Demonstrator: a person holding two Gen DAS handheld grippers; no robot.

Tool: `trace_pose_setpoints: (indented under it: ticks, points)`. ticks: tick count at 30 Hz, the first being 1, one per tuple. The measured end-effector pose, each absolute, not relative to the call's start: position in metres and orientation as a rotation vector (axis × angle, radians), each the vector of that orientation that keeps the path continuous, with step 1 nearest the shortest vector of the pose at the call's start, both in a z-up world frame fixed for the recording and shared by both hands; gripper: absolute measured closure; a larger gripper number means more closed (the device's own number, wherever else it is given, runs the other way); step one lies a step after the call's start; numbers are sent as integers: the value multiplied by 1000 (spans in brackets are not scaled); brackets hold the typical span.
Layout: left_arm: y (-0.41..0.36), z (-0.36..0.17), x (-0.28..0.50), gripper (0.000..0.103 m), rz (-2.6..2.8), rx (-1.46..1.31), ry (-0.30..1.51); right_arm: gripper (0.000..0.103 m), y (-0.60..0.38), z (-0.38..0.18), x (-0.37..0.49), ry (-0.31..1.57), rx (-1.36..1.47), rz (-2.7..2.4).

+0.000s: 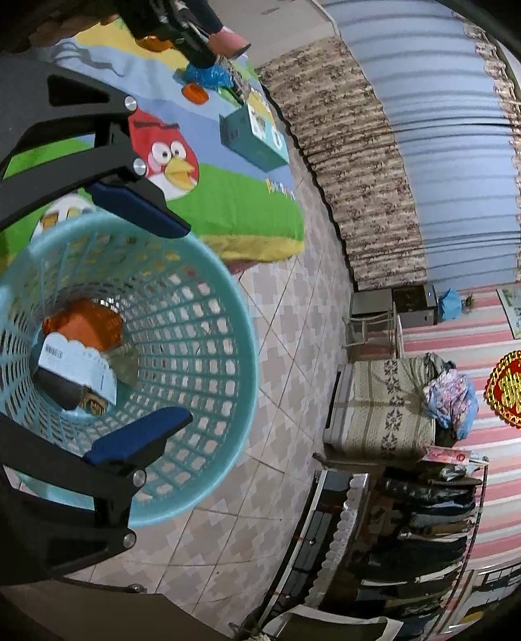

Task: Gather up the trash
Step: 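Open the left tool to drop the paper while the right tool releases the receipt, then return both tools to the mat and grasp the orange peel half with the left tool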

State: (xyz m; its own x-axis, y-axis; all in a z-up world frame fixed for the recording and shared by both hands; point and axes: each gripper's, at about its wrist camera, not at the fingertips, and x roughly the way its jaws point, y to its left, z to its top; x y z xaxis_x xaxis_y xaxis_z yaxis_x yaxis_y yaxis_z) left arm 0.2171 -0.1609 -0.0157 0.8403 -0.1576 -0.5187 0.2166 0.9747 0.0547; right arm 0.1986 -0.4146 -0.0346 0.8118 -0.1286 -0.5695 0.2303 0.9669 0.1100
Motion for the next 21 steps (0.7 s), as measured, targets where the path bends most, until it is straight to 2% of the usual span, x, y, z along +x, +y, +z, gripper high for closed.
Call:
trace_pose_setpoints:
  ticks: [10, 21]
  points:
    - [-97, -31, 216, 6, -127, 83, 579, 18, -359, -35, 208, 611, 115, -112]
    - [-17, -52, 241, 6, -55, 26, 701, 18, -310, -50, 219, 671, 0, -49]
